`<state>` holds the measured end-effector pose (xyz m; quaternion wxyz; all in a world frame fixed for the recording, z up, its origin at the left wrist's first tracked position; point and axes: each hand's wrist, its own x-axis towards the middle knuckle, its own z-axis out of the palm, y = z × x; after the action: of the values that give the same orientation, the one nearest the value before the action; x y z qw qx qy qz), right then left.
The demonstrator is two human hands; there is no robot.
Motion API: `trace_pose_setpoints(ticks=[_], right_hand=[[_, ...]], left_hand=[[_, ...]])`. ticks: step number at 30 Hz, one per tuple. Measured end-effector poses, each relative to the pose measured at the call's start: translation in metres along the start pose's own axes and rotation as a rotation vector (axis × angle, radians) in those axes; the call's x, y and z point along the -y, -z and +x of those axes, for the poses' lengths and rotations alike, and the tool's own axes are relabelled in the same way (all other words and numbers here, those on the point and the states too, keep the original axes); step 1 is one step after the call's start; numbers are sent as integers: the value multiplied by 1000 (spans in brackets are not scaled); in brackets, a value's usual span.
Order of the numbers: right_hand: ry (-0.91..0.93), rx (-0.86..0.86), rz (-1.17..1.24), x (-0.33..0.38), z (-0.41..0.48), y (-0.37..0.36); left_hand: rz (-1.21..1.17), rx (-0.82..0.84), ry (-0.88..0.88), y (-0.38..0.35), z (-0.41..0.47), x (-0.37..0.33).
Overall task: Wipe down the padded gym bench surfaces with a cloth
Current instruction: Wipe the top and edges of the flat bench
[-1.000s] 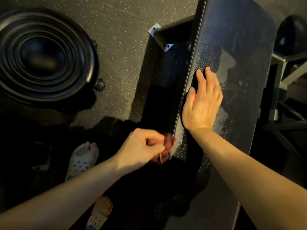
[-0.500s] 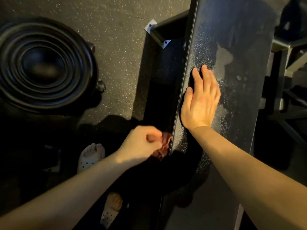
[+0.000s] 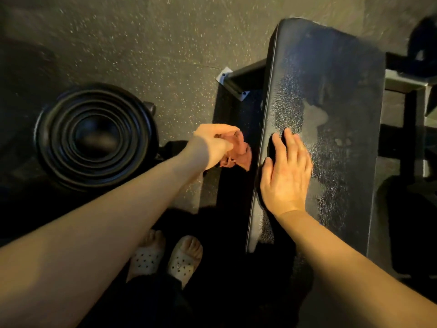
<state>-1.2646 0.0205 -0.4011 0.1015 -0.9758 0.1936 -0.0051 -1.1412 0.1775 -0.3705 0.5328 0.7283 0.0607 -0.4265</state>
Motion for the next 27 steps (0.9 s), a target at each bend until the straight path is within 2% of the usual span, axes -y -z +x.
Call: trace_pose_setpoints(ticks=[4, 8, 13, 16, 20, 24, 27], right_hand=[[14, 8, 64, 3, 21, 22], [-18, -52, 153, -4, 74, 34], [-56, -115, 150, -13, 150, 29], [-47, -110, 58, -9, 169, 10], [-79, -167, 35, -6, 164, -8], [-62, -176, 27, -6, 165, -7], [-61, -175, 1, -4, 165, -6]], left_hand=[[146, 95, 36, 7, 19, -10], [154, 76, 71, -3, 45, -21], [-305, -118, 128, -22, 72, -20], [-430, -207, 136, -35, 80, -12], [-352, -171, 34, -49, 60, 3], [-308, -125, 12, -42, 32, 14], [-261, -136, -18, -41, 46, 1]])
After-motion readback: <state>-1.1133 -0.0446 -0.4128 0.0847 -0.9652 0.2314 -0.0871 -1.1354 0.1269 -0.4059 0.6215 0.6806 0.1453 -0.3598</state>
